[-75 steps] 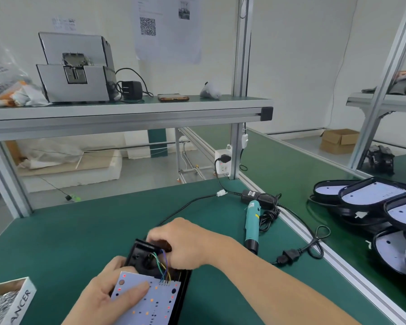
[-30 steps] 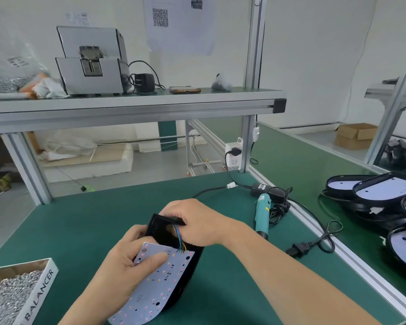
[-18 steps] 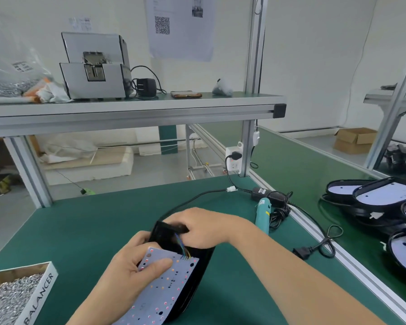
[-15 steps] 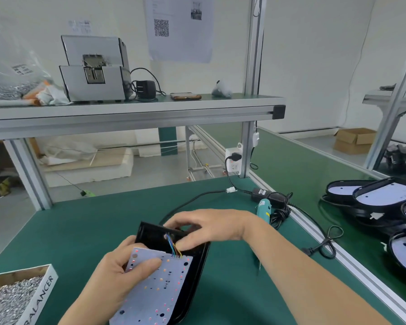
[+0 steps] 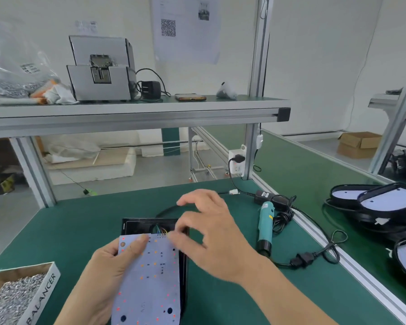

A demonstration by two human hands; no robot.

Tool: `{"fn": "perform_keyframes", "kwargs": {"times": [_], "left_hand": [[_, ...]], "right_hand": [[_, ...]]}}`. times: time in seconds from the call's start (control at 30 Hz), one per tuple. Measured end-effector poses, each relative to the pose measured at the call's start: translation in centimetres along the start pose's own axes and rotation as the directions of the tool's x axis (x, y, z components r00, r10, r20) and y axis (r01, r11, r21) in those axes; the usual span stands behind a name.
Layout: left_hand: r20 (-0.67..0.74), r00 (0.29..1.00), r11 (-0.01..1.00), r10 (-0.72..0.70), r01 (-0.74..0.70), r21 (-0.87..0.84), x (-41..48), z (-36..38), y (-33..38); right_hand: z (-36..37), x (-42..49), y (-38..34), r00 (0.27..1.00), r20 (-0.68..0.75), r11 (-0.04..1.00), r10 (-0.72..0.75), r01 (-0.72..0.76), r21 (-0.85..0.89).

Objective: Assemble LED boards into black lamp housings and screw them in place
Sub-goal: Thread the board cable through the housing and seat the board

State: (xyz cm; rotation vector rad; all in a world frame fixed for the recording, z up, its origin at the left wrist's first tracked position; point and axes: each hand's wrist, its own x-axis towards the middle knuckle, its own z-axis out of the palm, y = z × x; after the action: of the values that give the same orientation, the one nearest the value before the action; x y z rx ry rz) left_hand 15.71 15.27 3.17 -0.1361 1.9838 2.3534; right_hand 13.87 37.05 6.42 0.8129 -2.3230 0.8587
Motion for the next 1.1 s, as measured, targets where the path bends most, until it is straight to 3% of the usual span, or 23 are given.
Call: {"fn": "perform_keyframes", "kwargs": {"times": [0.07,0.2,0.3,0.43,0.57,0.77,0.9,1.1], "left_hand": [[0.024,0.999,1.000,-0.025,0.025,-0.006,0.0,0.3,-0.1],[0.034,0.998,0.994,-0.051,0.054,-0.093,-0.1,0.0,-0.6],[0.037,0.999,0.997,-0.020,0.023,-0.076,0.0,-0.1,-0.8],[0.059,0.997,0.998,0.057,-0.058,0.001,-0.1,0.7,-0.6],[0.104,0.986,0.987,0.133,-0.141,0.079,-0.4,0.9,-0.6],[-0.044,0.950,0.932,0.309,-0.293,0.215,-0.2,1.4,-0.8],[-0.117,0.932,0.932,0.342,-0.320,0.173,-0.2,2.0,-0.9],[-0.145,0.942,0.934,0.301,-0.261,0.244,-0.8,2.6,-0.3]], "right_hand": [[0.7,-0.5,-0.6,0.977,0.200,0.996,0.071,-0.059,-0.069],[0.4,-0.5,-0.3,0.966,0.219,0.986,0.140,-0.117,-0.115],[0.7,-0.4,-0.5,0.938,0.303,0.978,0.167,-0.198,0.072],[1.2,0.0,-0.9,0.920,0.155,0.816,0.360,-0.391,0.425],[2.2,0.4,-1.0,0.865,0.014,0.643,0.501,-0.384,0.663],[3.7,-0.2,-1.1,0.828,-0.077,0.660,0.555,-0.381,0.647],[4.3,-0.5,-1.5,0.791,-0.011,0.540,0.612,-0.407,0.737],[4.4,-0.4,-2.1,0.741,-0.036,0.489,0.671,-0.405,0.772]]}}
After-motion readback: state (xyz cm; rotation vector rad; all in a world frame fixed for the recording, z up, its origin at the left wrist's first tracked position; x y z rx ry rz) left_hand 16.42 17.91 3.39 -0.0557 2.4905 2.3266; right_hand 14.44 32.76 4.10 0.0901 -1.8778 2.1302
